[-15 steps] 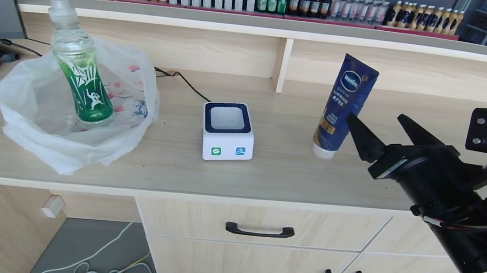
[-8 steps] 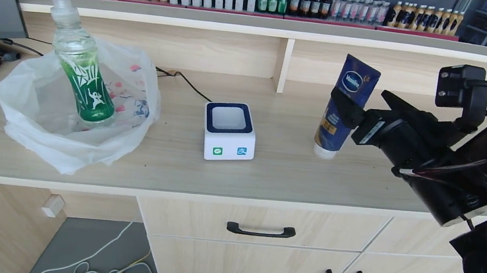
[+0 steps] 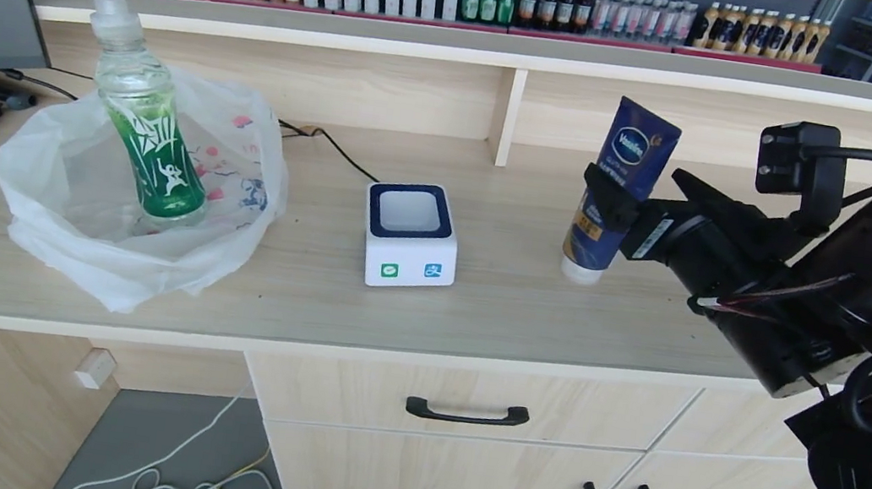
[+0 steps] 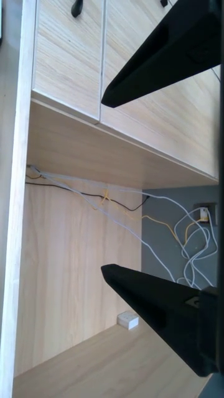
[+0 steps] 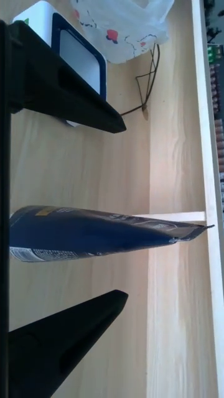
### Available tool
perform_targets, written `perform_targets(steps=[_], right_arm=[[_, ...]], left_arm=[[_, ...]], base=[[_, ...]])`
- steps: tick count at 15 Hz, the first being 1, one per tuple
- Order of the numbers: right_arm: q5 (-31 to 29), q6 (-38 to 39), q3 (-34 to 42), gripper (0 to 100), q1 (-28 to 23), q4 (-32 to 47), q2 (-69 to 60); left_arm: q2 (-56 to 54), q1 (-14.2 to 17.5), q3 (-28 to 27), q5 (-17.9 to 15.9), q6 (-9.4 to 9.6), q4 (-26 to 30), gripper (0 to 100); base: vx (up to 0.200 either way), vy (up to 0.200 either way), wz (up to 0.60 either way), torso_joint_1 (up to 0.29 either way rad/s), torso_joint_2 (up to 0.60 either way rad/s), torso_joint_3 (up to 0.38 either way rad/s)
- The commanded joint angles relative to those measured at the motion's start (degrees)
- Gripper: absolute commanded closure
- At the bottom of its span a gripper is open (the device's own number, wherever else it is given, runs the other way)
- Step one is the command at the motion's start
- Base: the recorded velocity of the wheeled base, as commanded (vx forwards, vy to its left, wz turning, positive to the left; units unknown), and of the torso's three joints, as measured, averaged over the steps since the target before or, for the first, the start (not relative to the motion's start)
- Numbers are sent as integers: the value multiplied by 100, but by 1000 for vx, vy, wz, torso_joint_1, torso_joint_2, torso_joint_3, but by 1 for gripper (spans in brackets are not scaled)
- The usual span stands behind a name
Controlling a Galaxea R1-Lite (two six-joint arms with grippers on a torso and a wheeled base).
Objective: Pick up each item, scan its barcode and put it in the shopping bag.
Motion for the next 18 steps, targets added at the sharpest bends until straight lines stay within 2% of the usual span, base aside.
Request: perform_targets(steps=[1,6,10,18], right_arm=[[62,48,-195,0,0,-2,297],[80,286,-485,0,-53,-2,674],[326,312,-521,0,-343,-11,833],[624,242,-1074,0,-360,-11,1386]], left_arm=[[-2,2,0,0,-2,0,0],[-2,2,0,0,-2,0,0],[-2,2,0,0,-2,0,0],[-2,2,0,0,-2,0,0]], base=[[0,0,0,0,0,0],[0,0,0,0,0,0],[0,0,0,0,0,0],[0,0,0,0,0,0]])
